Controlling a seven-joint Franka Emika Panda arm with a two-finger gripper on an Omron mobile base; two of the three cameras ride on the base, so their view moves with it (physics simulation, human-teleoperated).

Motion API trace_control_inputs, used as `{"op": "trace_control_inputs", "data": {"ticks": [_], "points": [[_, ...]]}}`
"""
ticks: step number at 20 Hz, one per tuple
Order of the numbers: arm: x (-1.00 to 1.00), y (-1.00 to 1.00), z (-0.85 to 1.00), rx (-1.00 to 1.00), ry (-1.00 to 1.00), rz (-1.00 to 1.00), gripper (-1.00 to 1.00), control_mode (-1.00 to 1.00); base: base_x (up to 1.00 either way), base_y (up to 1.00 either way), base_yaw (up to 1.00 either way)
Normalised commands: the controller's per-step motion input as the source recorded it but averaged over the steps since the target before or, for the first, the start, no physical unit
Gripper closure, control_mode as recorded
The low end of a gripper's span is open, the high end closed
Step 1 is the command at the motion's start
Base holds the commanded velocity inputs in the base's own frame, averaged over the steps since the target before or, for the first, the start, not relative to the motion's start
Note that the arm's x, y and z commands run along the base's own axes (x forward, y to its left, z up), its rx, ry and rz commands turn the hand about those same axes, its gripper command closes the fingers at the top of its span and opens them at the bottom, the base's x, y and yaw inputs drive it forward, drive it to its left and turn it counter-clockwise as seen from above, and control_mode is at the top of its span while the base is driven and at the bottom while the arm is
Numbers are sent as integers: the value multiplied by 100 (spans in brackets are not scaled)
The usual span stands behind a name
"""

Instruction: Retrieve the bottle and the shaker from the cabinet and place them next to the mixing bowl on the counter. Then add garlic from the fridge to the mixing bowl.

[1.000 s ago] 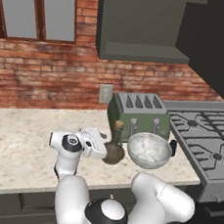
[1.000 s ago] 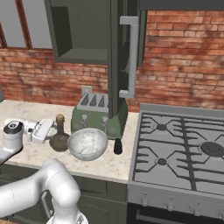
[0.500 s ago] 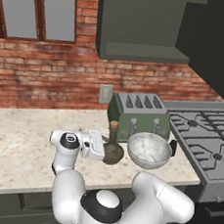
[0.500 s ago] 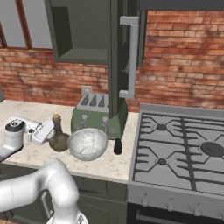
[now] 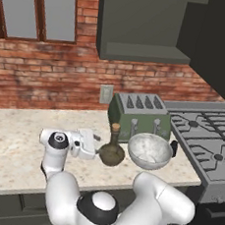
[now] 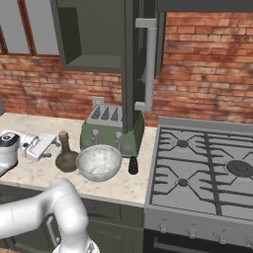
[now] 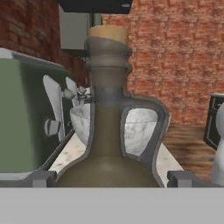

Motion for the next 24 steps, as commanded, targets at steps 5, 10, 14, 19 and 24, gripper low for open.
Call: {"op": "trace_control_inputs", "data": {"ticks": [5, 10, 14, 19, 24], "points": [[-43, -6, 73, 0, 0, 12, -100, -100, 0, 0, 0], [-38, -3, 94, 0, 0, 18, -100, -100, 0, 0, 0], [-43, -18, 72, 0, 4, 21, -100, -100, 0, 0, 0], [-17, -61, 38, 0, 12, 30, -100, -100, 0, 0, 0], [0, -67, 25, 8, 0, 32, -100, -100, 0, 0, 0]]}}
